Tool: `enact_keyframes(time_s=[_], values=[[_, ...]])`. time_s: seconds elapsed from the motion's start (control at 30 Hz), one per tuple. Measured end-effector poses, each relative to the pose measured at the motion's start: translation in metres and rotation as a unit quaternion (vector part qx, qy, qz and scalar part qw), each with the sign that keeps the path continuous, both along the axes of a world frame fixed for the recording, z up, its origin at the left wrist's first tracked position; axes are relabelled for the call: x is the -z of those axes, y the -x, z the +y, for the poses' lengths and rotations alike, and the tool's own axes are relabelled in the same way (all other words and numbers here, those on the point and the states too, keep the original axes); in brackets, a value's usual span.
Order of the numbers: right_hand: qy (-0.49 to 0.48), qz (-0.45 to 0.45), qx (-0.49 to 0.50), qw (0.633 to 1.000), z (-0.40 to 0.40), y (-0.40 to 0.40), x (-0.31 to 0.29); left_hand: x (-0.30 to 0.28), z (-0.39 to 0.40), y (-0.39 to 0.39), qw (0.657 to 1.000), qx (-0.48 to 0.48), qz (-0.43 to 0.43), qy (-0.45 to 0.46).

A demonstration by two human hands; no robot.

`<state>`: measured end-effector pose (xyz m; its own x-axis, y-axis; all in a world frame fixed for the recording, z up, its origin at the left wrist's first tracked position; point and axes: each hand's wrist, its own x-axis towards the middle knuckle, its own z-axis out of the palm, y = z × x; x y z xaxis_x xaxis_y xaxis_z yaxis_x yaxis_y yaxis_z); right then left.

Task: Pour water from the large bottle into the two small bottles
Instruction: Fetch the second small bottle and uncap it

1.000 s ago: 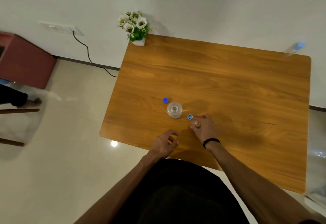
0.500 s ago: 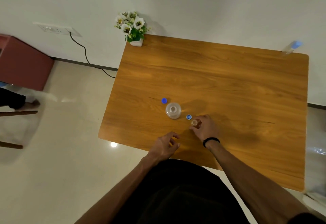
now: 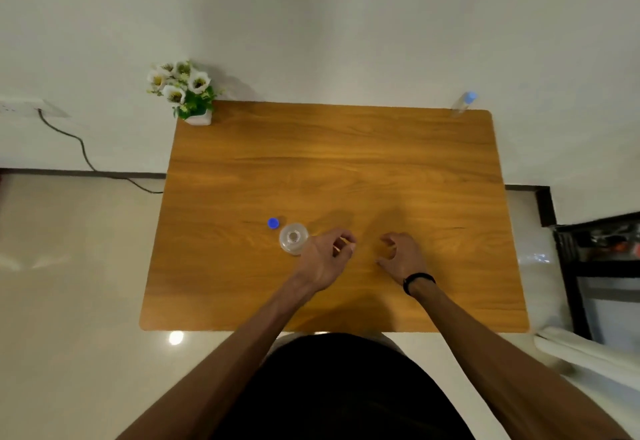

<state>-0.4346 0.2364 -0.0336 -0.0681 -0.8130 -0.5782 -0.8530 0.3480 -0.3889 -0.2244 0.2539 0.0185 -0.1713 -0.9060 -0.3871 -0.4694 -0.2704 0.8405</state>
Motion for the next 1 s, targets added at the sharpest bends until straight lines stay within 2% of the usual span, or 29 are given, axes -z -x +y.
enact_keyframes(time_s=[0.23,0.53,0.73,0.83,1.0], values=[[0.084,-0.016,0.081,0.993,-0.048,0.048,-0.036,-0.020,-0.087,0.053,0.998,0.062,-0.001,0.033],[0.166,-0.072,0.137,0.974,-0.196,0.135,-0.042,-0.036,-0.188,0.137,0.999,0.023,-0.019,0.034],[0.129,-0.046,0.082,0.987,-0.289,0.171,-0.028,-0.039,-0.221,0.164,0.999,0.009,-0.031,0.033],[0.089,-0.013,0.058,0.994,-0.312,0.180,-0.013,-0.040,-0.229,0.170,0.999,-0.006,-0.041,0.029],[0.069,-0.023,0.023,0.997,-0.329,0.181,0.010,-0.032,-0.229,0.171,0.998,-0.023,-0.051,0.019]])
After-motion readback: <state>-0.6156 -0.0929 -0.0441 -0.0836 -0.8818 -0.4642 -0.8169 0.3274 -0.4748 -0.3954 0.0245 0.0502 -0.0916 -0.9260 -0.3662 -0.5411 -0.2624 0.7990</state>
